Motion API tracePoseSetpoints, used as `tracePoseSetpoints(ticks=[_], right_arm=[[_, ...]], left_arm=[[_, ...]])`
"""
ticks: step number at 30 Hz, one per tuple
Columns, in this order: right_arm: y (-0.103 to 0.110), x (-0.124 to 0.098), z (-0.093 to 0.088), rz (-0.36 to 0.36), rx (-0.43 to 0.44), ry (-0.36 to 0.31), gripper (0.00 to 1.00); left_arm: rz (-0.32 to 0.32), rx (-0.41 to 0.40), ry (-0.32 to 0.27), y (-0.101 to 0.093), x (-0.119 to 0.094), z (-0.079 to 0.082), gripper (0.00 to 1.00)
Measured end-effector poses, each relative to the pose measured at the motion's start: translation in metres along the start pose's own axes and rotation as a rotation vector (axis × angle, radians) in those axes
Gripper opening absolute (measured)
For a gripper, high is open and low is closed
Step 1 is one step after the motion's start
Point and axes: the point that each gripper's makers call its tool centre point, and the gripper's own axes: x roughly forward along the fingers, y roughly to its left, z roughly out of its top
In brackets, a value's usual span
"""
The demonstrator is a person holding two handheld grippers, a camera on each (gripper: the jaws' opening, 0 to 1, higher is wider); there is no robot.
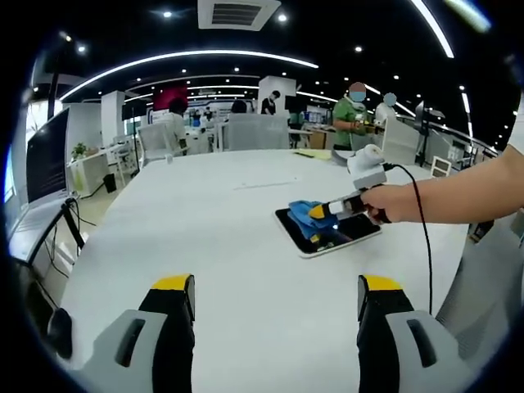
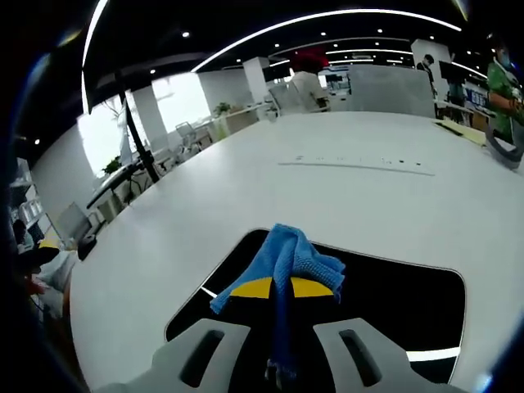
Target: Wipe the mirror surface with the cleaning cloth until all visible marks leave the cleaned area.
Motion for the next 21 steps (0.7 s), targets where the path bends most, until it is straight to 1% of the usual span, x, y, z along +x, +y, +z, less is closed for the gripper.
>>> tracePoseSetpoints(ticks=[5, 9, 14, 18, 21], right_arm=[[0.007, 0.0, 0.002, 0.001, 0.003, -0.002, 0.02], [0.004, 0.006, 0.005, 0.002, 0.003, -0.001, 0.02], [0.005, 0.01, 0.008, 0.002, 0.007, -0.003, 0.02], [0.006, 0.013, 0.009, 0.004, 0.004, -0.001, 0.02], [0.012, 0.015, 0.01, 0.007, 0.003, -0.001, 0.02]], left_arm=[[0.006, -0.003, -0.004, 0.002, -0.001, 0.001, 0.81], [0.006, -0.004, -0.003, 0.003, -0.001, 0.001, 0.81], [0.005, -0.005, 0.001, 0.004, -0.001, 0.0, 0.81], [0.01, -0.007, 0.002, 0.006, -0.002, -0.001, 0.81], [0.014, -0.008, 0.004, 0.007, -0.003, -0.001, 0.81]])
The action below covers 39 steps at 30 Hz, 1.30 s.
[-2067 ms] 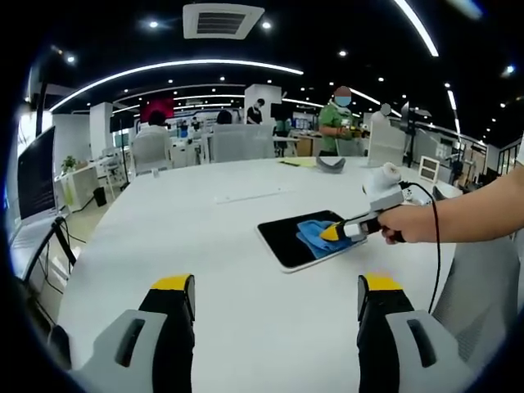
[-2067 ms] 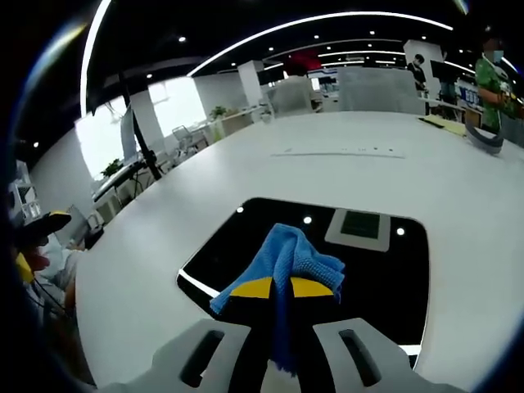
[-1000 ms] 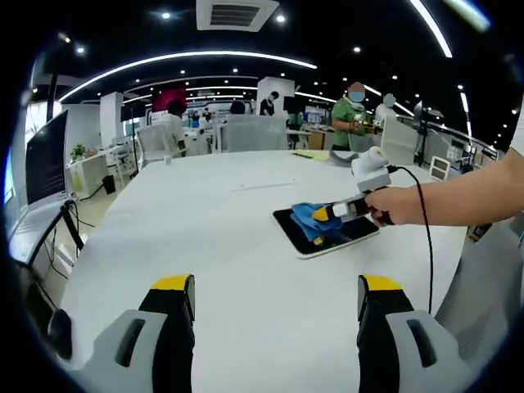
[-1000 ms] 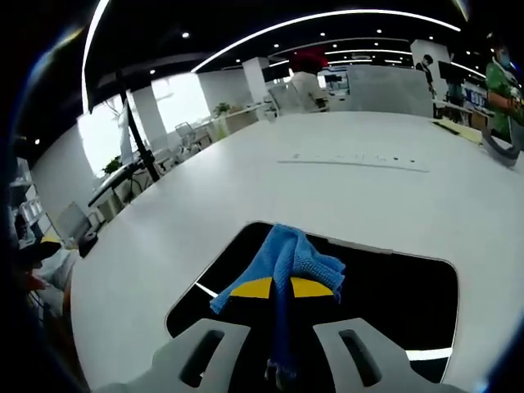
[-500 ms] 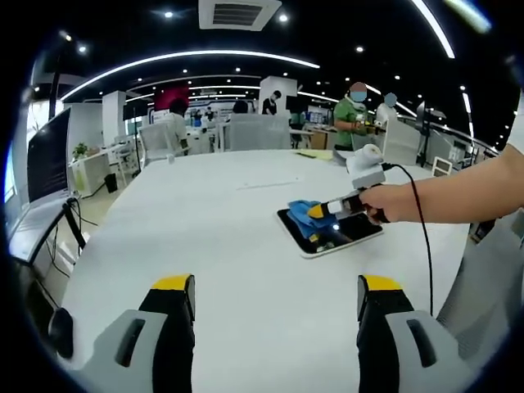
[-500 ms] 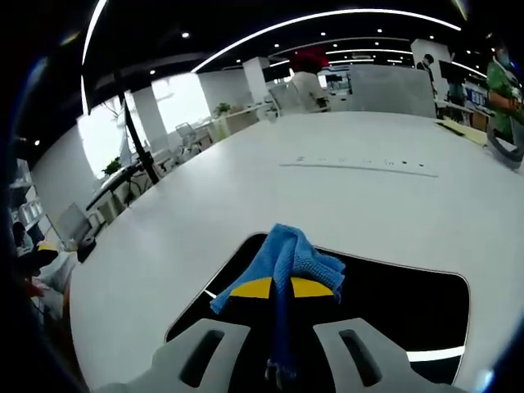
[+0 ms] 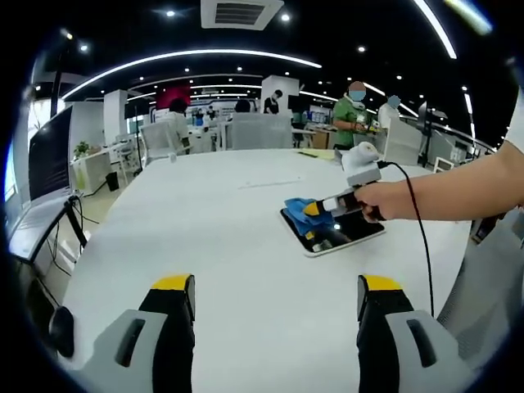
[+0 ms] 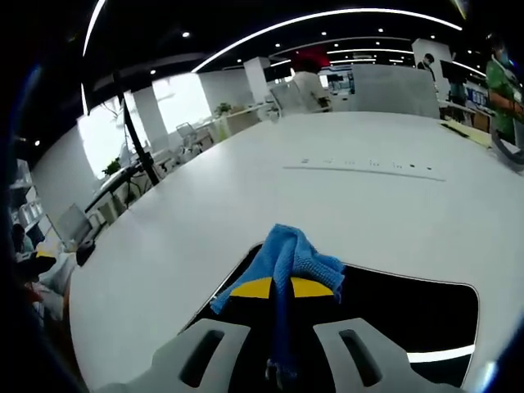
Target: Wipe the mirror surface with the cleaning cloth until all visible marks leave the cleaned area.
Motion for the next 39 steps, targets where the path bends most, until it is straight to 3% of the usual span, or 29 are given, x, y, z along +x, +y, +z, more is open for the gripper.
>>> tracePoseSetpoints(ticks=[13, 39], right_arm=[[0.012, 0.012, 0.004, 0.012, -0.006, 0.003, 0.02], [0.012, 0.011, 0.002, 0.014, -0.008, 0.003, 0.02]], left_arm=[[0.007, -0.006, 0.005, 0.006, 0.0, -0.005, 0.81], [0.014, -0.007, -0.004, 0.003, -0.004, -0.003, 0.81]])
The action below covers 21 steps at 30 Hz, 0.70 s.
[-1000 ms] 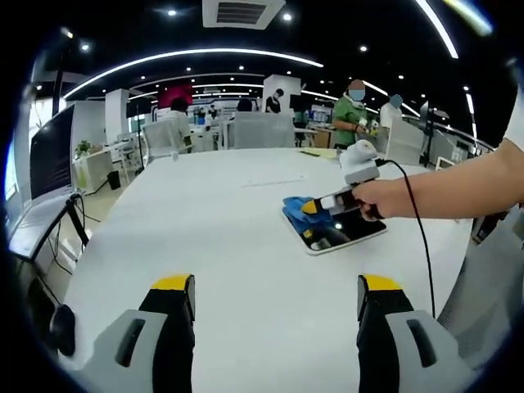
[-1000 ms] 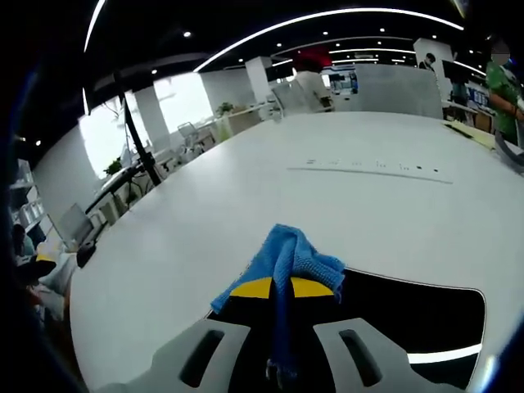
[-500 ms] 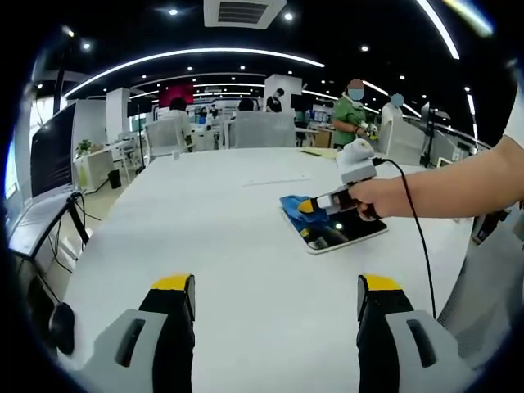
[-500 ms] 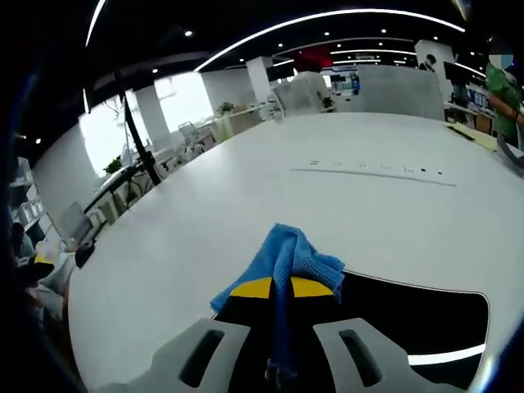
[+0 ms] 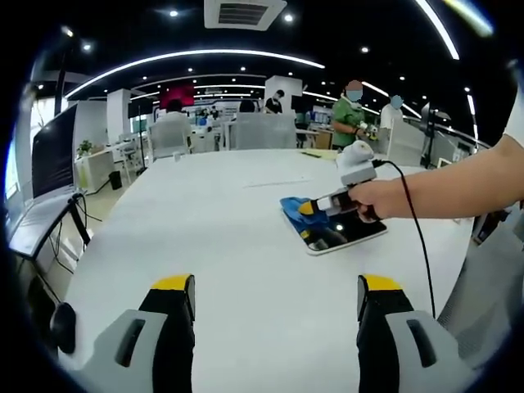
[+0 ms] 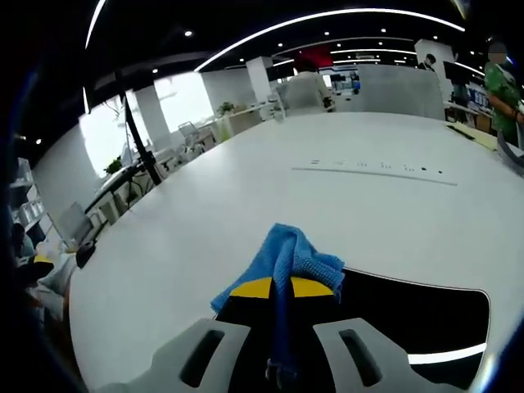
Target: Wipe the mirror surface with the cleaning cloth until all visible marks leave the cleaned area.
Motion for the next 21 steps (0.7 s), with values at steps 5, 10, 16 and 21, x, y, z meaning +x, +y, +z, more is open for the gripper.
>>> tracePoseSetpoints(ticks=[5, 10, 16, 21], right_arm=[[0.003, -0.001, -0.002, 0.011, -0.001, 0.003, 0.02], [0.007, -0.003, -0.005, 0.019, -0.001, 0.001, 0.02], [0.015, -0.012, -0.01, 0.026, -0.003, 0.001, 0.02], [0.014, -0.011, -0.011, 0.032, -0.009, 0.006, 0.02]], left_arm=[[-0.002, 0.0, -0.001, -0.001, 0.0, 0.0, 0.81], [-0.006, 0.003, -0.003, -0.001, 0.001, 0.001, 0.81], [-0.009, 0.004, -0.01, -0.001, 0.001, 0.004, 0.81], [-0.006, 0.009, -0.019, -0.002, 0.0, 0.008, 0.81]])
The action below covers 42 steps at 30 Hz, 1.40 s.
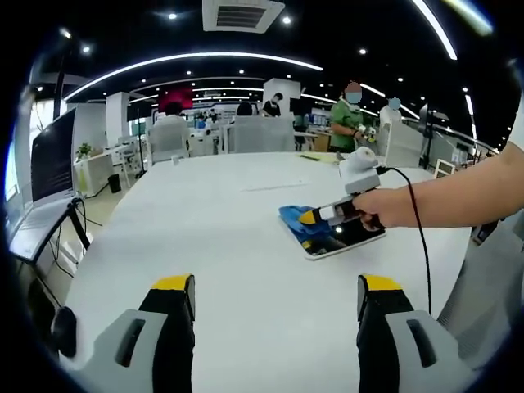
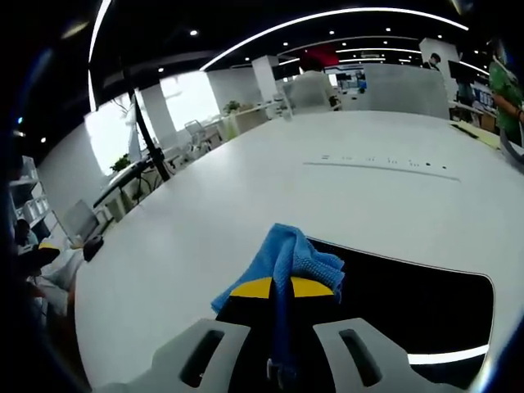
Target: Wipe the mirror surface with the cleaning cloth until all visible marks leave the cleaned area.
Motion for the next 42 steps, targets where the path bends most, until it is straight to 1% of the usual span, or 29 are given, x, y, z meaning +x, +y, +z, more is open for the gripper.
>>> tracePoseSetpoints(ticks=[7, 13, 19, 26, 32, 42], right_arm=[[0.008, -0.009, -0.005, 0.008, -0.003, 0.001, 0.02], [0.006, -0.01, -0.008, 0.011, -0.006, 0.006, 0.02], [0.013, -0.017, -0.011, 0.012, -0.012, 0.007, 0.02], [0.012, -0.017, -0.012, 0.012, -0.012, 0.006, 0.02], [0.021, -0.024, -0.015, 0.018, -0.016, 0.008, 0.02], [0.014, -0.02, -0.017, 0.022, -0.008, 0.008, 0.02]], left_arm=[[-0.003, 0.004, -0.006, -0.001, -0.001, 0.002, 0.81], [-0.004, 0.008, -0.011, -0.004, -0.003, 0.004, 0.81], [-0.005, 0.009, -0.017, -0.005, -0.005, 0.006, 0.81], [-0.01, 0.014, -0.018, -0.008, -0.005, 0.007, 0.81], [-0.013, 0.015, -0.021, -0.009, -0.004, 0.007, 0.81], [-0.018, 0.02, -0.022, -0.011, -0.003, 0.009, 0.81]])
